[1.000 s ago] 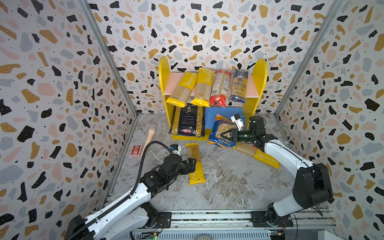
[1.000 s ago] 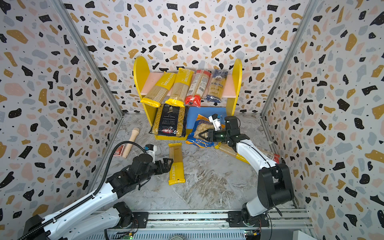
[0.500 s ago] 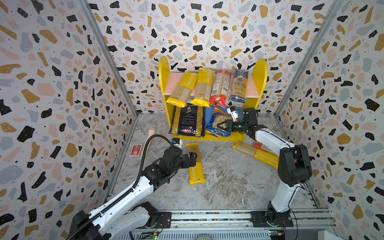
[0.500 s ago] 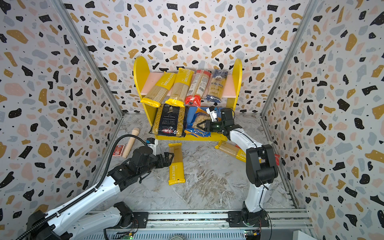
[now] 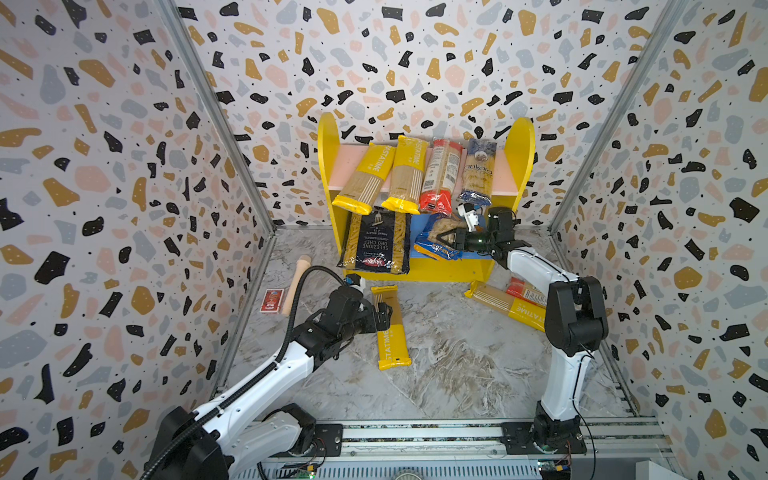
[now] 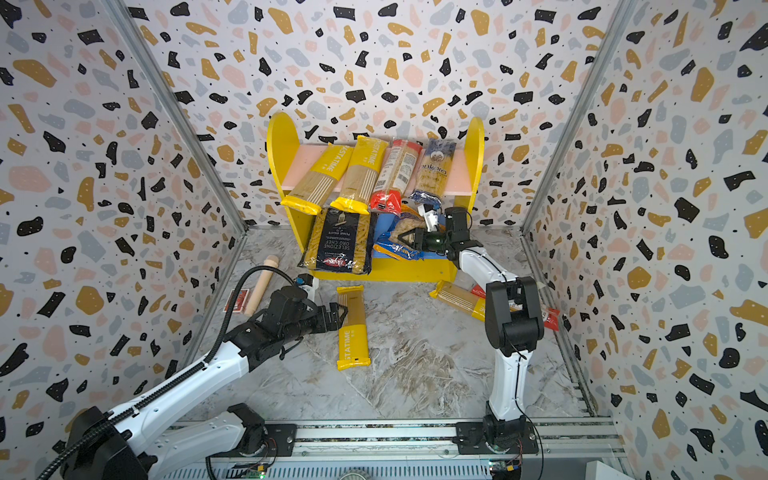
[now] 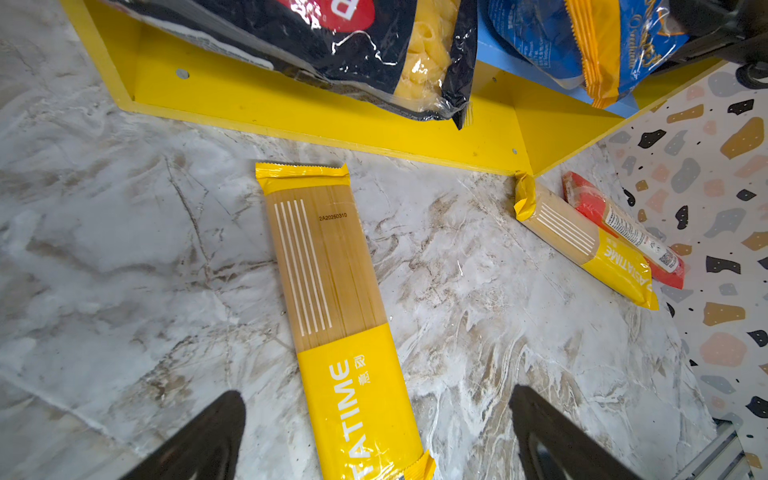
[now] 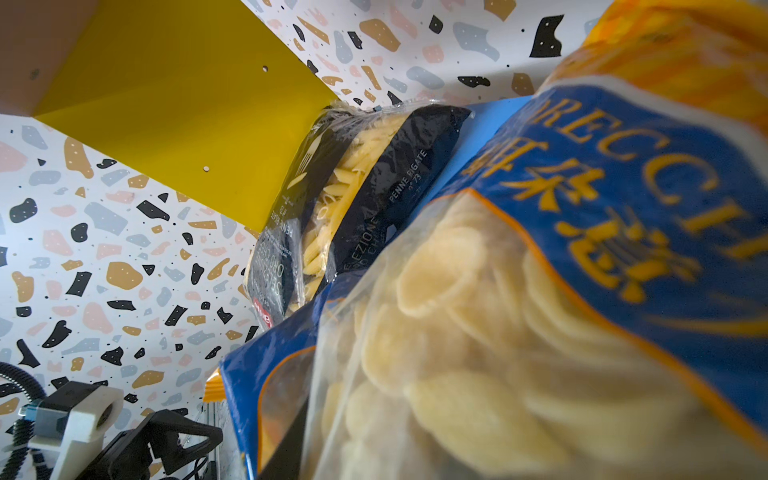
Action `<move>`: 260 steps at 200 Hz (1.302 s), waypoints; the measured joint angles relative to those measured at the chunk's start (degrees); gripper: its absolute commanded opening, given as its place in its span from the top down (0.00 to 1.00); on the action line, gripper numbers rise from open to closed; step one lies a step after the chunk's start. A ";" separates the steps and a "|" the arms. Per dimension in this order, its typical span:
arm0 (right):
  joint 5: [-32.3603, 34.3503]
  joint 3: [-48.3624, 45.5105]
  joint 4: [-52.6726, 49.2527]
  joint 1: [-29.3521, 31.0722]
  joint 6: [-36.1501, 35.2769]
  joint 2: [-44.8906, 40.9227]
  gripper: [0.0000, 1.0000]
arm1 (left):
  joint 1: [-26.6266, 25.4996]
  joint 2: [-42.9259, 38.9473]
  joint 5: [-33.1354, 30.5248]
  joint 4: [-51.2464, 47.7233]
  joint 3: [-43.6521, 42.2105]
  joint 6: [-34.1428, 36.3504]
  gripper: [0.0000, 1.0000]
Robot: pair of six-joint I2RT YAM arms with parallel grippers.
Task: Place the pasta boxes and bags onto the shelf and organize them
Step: 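Carry the orecchiette bag with the right gripper onto the blue shelf, then release the orecchiette bag and withdraw the right gripper from the shelf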
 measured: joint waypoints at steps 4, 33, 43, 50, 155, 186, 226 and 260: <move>-0.02 0.48 0.02 -0.02 0.04 0.39 0.63 | 0.09 0.13 0.11 0.15 0.00 0.07 0.00; -0.33 1.16 0.46 -0.02 -0.04 1.20 0.54 | 0.57 1.07 1.14 0.61 0.00 0.24 0.00; -0.37 0.63 0.76 -0.07 0.13 0.85 0.46 | 0.61 1.33 1.40 0.76 0.00 0.24 0.00; -0.39 -0.13 1.05 -0.20 0.07 0.42 0.38 | 0.68 1.49 1.62 0.90 0.00 0.24 0.00; 2.16 -6.05 -5.07 -2.82 -2.62 -8.94 0.16 | 0.90 0.74 5.33 1.79 -0.15 -0.09 0.00; 3.26 -10.54 -6.49 -4.17 -3.34 -13.99 0.16 | 0.90 -0.50 5.44 1.95 -0.50 -0.76 0.00; 4.22 -17.75 -7.69 -4.72 -4.11 -20.63 0.16 | 0.90 -2.62 5.35 2.10 -2.84 -1.53 0.00; 4.72 -24.92 -8.66 -4.66 -4.39 -26.77 0.16 | 0.90 -5.18 4.55 1.51 -5.22 -2.64 0.00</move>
